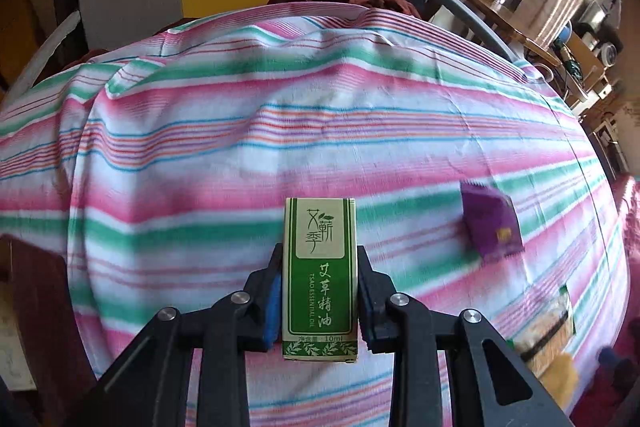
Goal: Organize objects
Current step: 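Grasp the green essential-oil box with the left tool while the right tool grasps the purple packet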
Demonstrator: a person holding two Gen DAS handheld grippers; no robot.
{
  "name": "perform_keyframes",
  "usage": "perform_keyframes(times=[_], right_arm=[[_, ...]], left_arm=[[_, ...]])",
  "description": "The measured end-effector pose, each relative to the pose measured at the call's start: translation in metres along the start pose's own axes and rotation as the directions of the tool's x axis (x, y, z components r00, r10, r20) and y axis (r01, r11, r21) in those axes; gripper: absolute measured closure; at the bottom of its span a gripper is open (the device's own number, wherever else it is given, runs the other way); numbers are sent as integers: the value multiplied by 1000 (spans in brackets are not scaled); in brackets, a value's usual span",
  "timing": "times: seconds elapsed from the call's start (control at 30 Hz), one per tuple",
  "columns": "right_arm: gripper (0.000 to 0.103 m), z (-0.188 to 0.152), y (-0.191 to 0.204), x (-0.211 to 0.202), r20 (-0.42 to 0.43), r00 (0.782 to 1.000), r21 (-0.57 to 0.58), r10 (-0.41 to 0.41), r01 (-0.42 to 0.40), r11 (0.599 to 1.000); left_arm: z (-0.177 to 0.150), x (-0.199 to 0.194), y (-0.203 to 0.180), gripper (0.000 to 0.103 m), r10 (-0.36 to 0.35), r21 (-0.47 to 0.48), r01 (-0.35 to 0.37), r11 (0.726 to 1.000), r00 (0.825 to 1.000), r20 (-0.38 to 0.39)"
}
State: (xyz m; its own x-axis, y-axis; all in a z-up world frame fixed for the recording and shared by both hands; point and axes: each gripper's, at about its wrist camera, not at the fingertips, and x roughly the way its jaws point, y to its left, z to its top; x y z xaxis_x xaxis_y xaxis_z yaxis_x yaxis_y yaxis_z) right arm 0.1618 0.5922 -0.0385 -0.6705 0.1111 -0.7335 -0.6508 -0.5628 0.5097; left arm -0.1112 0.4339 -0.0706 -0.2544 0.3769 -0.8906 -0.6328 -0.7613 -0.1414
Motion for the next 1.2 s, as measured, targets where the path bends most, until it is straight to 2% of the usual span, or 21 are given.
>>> perform_keyframes(times=[0.2,0.37,0.53,0.67,0.77,0.93,1.07,1.2], right_arm=[[38,-1,1,0,-2,1000,-1,-3,3,1000],[38,1,-6,-6,25,1000,42,16,-17,999],[38,3,-12,-10,46,999,80,14,-18,997],[38,2,-8,-8,39,999,54,-18,16,998],[38,0,3,0,-1,999,-8,-54,54,999],[38,3,29,23,-109,991,-120,-75,62,991],[38,20,59,43,-138,988,-208,-65,35,978],[38,43,78,80,-169,981,-261,-92,46,964]], left_arm=[[-74,-32,-20,72,12,98,-15,995,999,38],[-105,-44,-29,72,-4,135,-7,991,997,75],[-112,-44,-30,72,-11,173,-9,985,993,116],[-115,-43,-31,72,-8,197,-22,980,989,148],[-119,-43,-32,72,-4,211,-34,977,984,177],[-122,-43,-28,72,-25,206,-17,978,979,200],[-123,-43,-26,72,-39,198,-3,980,977,207],[-123,-43,-25,72,-45,194,3,981,976,215]])
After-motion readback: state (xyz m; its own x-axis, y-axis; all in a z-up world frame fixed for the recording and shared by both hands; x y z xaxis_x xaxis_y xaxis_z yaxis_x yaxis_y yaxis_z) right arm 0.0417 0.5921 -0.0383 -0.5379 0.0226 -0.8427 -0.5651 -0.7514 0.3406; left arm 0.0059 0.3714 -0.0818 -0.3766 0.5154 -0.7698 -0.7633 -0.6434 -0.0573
